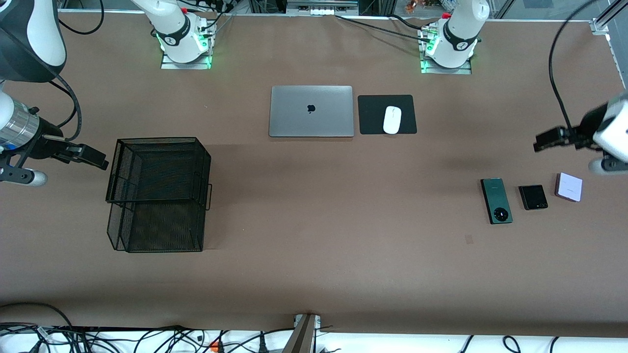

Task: Place phones with both arms
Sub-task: 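Move the left gripper over the teal phone, then lower the left gripper and grasp the teal phone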

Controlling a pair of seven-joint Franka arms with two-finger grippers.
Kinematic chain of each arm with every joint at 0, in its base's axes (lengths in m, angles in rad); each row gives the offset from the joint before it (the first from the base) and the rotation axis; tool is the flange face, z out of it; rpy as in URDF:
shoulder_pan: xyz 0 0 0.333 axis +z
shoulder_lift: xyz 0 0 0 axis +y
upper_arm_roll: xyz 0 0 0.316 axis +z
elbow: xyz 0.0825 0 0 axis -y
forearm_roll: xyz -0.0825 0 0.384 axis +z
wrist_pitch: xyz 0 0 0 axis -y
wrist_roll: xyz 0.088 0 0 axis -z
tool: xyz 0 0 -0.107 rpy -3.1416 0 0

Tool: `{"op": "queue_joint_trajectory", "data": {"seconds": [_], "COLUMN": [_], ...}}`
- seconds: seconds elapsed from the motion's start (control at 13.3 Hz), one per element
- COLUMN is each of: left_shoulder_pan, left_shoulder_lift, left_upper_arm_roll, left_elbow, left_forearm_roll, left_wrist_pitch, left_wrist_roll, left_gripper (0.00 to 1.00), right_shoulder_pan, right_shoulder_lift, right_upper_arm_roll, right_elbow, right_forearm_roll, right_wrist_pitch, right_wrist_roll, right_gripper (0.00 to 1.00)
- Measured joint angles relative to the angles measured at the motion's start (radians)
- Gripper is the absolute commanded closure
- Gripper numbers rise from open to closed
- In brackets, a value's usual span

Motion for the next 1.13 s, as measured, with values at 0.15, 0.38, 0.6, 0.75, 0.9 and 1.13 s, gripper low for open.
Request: {"op": "queue_joint_trajectory", "data": {"seconds": [0.15, 0.38, 0.6, 0.75, 0.9, 1.13], "left_shoulder_pan": [0.034, 0.055, 0.062, 0.068, 0.071, 0.071], "left_shoulder_lift": [0.04, 0.069, 0.085, 0.107, 0.137, 0.201], "left_upper_arm_roll": [0.002, 0.002, 0.002, 0.002, 0.002, 0.001], "left_elbow": [-0.041, -0.166, -0.336, -0.438, -0.501, -0.566], "left_forearm_roll": [0.007, 0.037, 0.038, 0.038, 0.038, 0.038], "left_wrist_pitch": [0.102, 0.299, 0.523, 0.67, 0.771, 0.958], "left_wrist_roll": [0.056, 0.077, 0.076, 0.076, 0.075, 0.064], "left_gripper": [0.0, 0.0, 0.0, 0.0, 0.0, 0.0], "right_shoulder_pan": [0.0, 0.0, 0.0, 0.0, 0.0, 0.0], "right_shoulder_lift": [0.0, 0.0, 0.0, 0.0, 0.0, 0.0], "right_upper_arm_roll": [0.0, 0.0, 0.0, 0.0, 0.0, 0.0], "right_elbow": [0.0, 0.0, 0.0, 0.0, 0.0, 0.0], "right_forearm_roll": [0.0, 0.0, 0.0, 0.0, 0.0, 0.0], "right_wrist_pitch": [0.0, 0.0, 0.0, 0.0, 0.0, 0.0], "right_wrist_roll": [0.0, 0.0, 0.0, 0.0, 0.0, 0.0], "right_gripper": [0.0, 0.0, 0.0, 0.0, 0.0, 0.0]}}
